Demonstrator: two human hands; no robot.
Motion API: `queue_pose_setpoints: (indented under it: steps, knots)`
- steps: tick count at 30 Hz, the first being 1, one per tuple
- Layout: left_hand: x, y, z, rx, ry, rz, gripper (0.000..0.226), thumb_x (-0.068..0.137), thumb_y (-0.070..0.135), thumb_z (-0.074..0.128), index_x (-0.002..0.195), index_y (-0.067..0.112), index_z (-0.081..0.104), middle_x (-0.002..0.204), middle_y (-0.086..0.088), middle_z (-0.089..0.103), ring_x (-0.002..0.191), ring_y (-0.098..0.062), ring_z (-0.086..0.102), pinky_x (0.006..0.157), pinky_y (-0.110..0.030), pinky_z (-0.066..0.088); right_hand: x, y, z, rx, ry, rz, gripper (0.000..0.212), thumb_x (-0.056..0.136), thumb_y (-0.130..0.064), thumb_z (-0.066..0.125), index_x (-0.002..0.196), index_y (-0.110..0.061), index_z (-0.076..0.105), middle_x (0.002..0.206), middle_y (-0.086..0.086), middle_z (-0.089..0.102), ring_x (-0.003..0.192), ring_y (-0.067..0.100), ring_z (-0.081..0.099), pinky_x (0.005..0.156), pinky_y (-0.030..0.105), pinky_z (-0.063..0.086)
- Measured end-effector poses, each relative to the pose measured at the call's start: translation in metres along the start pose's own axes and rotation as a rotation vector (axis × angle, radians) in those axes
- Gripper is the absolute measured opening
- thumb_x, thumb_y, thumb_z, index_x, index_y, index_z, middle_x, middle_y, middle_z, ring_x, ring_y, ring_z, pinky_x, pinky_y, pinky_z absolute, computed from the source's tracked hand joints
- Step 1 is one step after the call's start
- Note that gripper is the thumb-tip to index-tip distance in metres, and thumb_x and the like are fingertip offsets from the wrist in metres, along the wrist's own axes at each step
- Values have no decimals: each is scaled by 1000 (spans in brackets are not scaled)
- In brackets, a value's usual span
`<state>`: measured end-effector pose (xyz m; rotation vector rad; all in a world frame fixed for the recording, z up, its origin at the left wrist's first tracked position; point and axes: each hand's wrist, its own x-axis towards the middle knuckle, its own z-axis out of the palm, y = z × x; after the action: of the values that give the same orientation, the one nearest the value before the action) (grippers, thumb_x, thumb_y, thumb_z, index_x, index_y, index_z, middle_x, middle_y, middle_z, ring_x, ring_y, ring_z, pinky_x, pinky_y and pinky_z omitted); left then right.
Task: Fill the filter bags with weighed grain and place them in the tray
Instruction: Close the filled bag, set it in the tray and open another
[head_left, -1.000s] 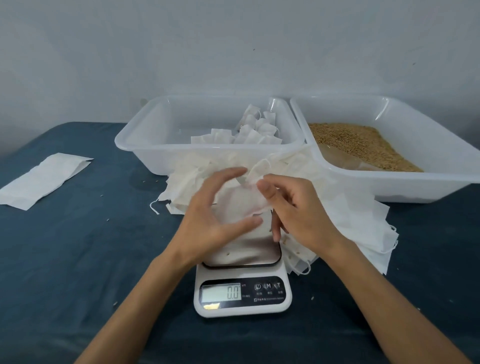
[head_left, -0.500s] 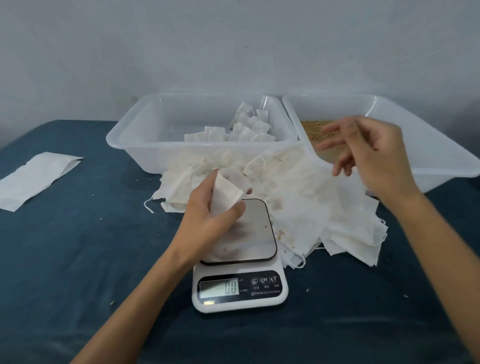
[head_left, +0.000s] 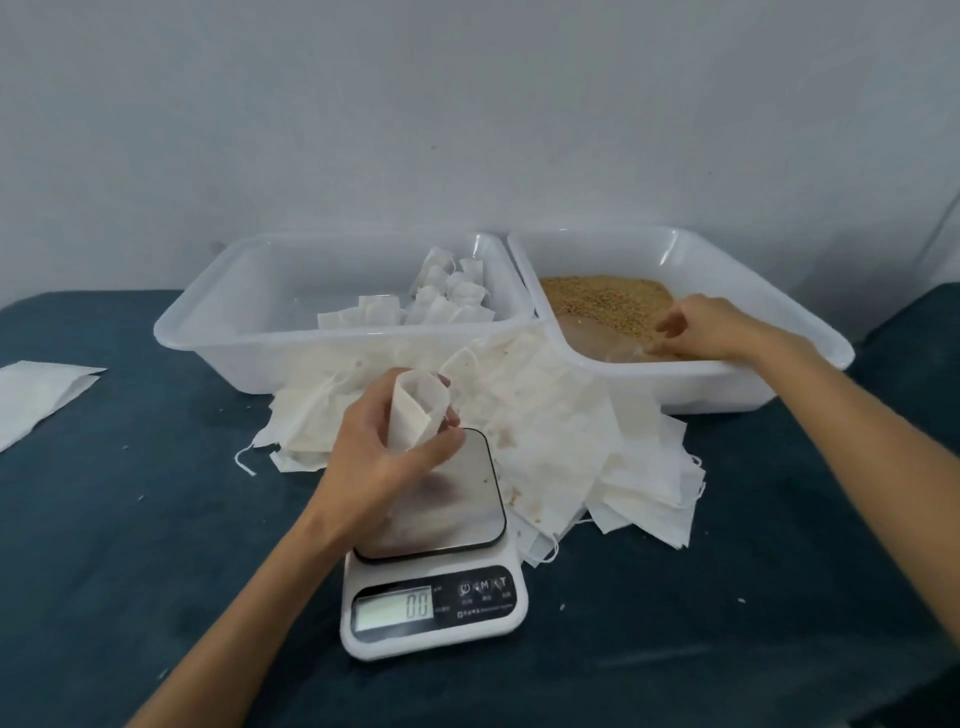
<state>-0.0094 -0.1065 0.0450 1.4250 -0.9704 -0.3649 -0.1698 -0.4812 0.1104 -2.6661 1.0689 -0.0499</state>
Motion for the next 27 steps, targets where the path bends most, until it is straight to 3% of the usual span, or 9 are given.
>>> queue_pose_setpoints:
  steps: [4, 7, 10, 12, 16, 18, 23, 27]
  knots:
    - [5, 9, 9, -26, -115, -11, 38, 82, 30, 83, 116, 24, 65, 96, -3, 73, 93, -19, 70, 82, -32, 59, 7, -5, -5, 31, -139, -26, 35, 85, -48, 77, 106, -21, 78, 111, -4, 73, 103, 17, 66, 98, 40, 52]
    - [9, 15, 12, -60, -91, 19, 29, 83, 26, 81, 108, 17, 68, 96, -4, 72, 95, -22, 69, 82, -28, 57, 9, -3, -1, -46, -200, -47, 21, 88, -38, 77, 104, -24, 77, 110, -7, 72, 105, 15, 65, 100, 41, 52]
    - [8, 16, 11, -64, -69, 26, 24, 82, 27, 81, 102, 17, 71, 97, -4, 73, 97, -25, 70, 87, -32, 56, 11, 7, 0, 25, -73, -25, 22, 86, -38, 79, 100, -22, 75, 103, -7, 71, 97, 14, 66, 86, 34, 54]
    - [6, 16, 8, -70, -63, 14, 25, 80, 33, 80, 99, 20, 73, 99, -4, 73, 99, -27, 70, 91, -38, 56, 14, 17, -4, 41, 47, 11, 30, 87, -34, 79, 107, -14, 69, 104, -1, 69, 90, 17, 64, 75, 29, 49]
    - [6, 18, 5, -88, -68, 22, 23, 83, 26, 82, 103, 20, 72, 100, -3, 73, 102, -20, 70, 92, -32, 56, 18, 32, -8, -127, 212, 87, 32, 86, -25, 80, 110, -11, 63, 109, 9, 66, 96, 26, 59, 83, 39, 49]
    - [6, 19, 5, -104, -76, 27, 26, 85, 20, 80, 109, 19, 70, 94, -4, 72, 96, -20, 70, 88, -26, 56, 17, 33, -6, -164, 211, 94, 30, 82, -19, 83, 103, -16, 62, 109, 10, 66, 96, 27, 59, 84, 42, 51]
    - [6, 19, 4, -95, -68, 31, 17, 83, 16, 80, 95, 13, 68, 94, -4, 69, 95, -29, 67, 86, -30, 55, 18, 20, 4, -131, 169, -42, 29, 79, -14, 85, 84, -23, 58, 103, 5, 68, 94, 25, 60, 81, 40, 50]
    - [4, 19, 4, -92, -66, 19, 19, 83, 17, 81, 95, 14, 67, 92, -4, 70, 92, -27, 67, 85, -32, 55, 20, 12, 6, -70, 128, -111, 20, 84, -19, 82, 85, -21, 62, 102, 5, 68, 95, 23, 60, 80, 37, 46]
